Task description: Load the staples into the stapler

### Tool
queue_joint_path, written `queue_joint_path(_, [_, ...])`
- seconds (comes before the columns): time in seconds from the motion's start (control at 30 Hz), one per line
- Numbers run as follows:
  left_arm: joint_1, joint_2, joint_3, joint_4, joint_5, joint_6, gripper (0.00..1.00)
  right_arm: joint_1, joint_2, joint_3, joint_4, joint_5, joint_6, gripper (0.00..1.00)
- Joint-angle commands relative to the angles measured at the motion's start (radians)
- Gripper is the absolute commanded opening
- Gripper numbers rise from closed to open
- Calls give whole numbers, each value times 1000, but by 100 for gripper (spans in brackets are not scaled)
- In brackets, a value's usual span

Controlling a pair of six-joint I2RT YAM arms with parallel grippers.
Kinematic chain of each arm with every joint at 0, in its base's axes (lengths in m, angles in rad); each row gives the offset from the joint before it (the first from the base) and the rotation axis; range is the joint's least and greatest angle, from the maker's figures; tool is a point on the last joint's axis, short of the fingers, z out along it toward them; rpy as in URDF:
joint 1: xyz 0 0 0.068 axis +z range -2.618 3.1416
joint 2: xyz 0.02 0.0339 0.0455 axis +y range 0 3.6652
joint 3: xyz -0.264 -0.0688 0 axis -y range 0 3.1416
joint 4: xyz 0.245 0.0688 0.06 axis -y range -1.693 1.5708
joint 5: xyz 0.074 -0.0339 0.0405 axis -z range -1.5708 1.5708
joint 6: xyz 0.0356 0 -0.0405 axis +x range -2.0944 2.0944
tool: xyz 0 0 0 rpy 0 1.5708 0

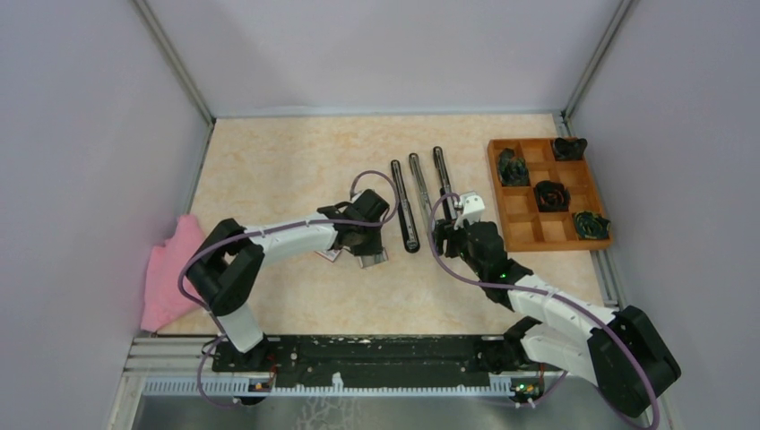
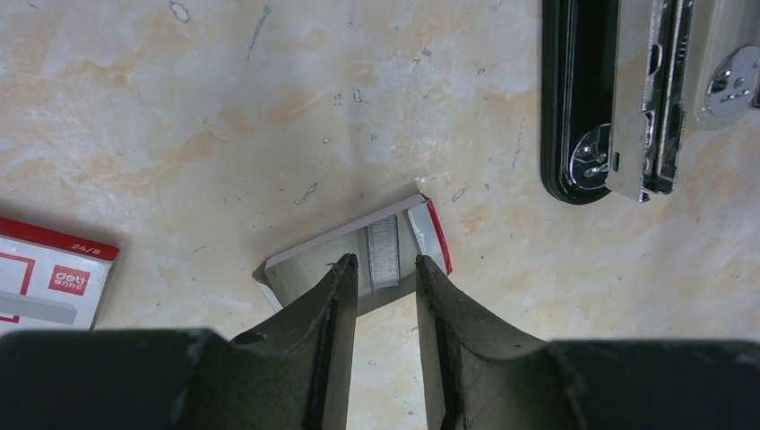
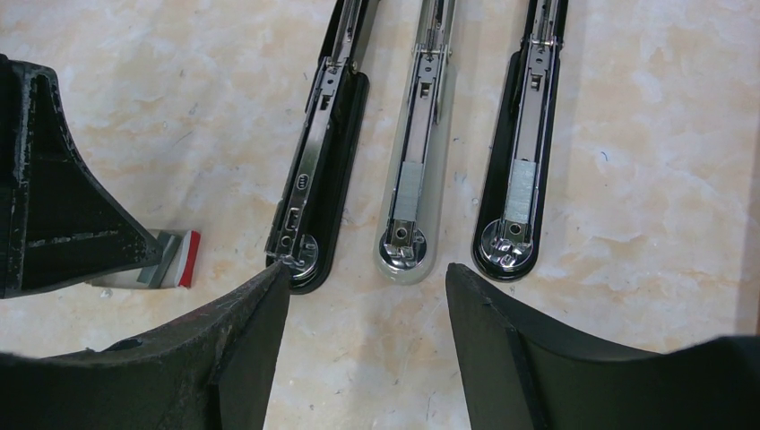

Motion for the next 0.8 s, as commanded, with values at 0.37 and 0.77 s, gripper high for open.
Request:
queue_joint_path(0.37, [-56, 64, 92, -124, -71, 0, 34, 1, 13, 41, 29, 3, -4, 65])
queue_joint_path(0.77, [-85, 104, 126, -174, -95, -12, 33, 1, 22, 45, 27, 4, -6, 65])
